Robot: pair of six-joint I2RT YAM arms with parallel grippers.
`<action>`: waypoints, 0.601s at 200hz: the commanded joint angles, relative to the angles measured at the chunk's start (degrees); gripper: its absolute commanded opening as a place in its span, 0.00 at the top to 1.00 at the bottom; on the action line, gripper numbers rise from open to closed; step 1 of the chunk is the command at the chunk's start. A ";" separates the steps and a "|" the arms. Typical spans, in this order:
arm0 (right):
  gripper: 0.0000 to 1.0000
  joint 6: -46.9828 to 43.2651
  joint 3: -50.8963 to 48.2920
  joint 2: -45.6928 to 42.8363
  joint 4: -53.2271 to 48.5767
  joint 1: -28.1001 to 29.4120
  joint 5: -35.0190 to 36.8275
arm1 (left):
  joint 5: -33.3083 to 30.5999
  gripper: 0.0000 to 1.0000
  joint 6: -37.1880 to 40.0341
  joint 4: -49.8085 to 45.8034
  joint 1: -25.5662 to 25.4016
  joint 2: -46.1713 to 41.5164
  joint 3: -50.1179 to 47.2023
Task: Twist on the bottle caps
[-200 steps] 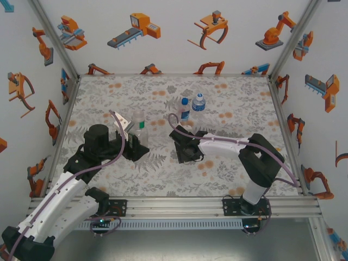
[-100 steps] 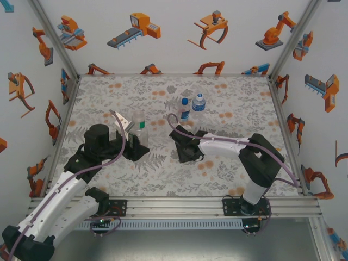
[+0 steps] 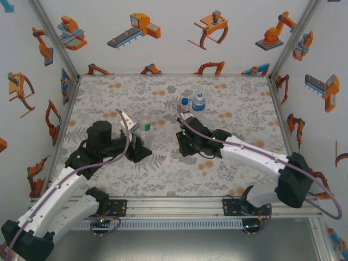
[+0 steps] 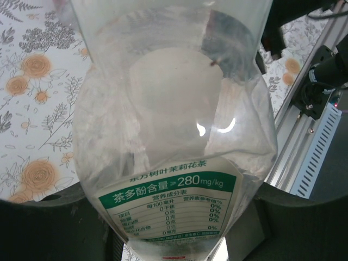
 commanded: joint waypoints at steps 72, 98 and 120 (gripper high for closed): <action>0.79 -22.47 5.10 -17.12 1.68 0.30 -16.61 | 9.13 0.88 16.14 -7.14 -2.74 0.43 5.49; 0.82 -24.46 5.15 -20.62 4.16 0.30 -22.31 | 9.50 0.90 20.72 -10.09 -3.44 0.00 6.17; 0.83 -25.27 6.00 -21.85 5.11 0.31 -26.54 | 9.24 0.91 23.77 -13.08 -4.19 -0.01 6.97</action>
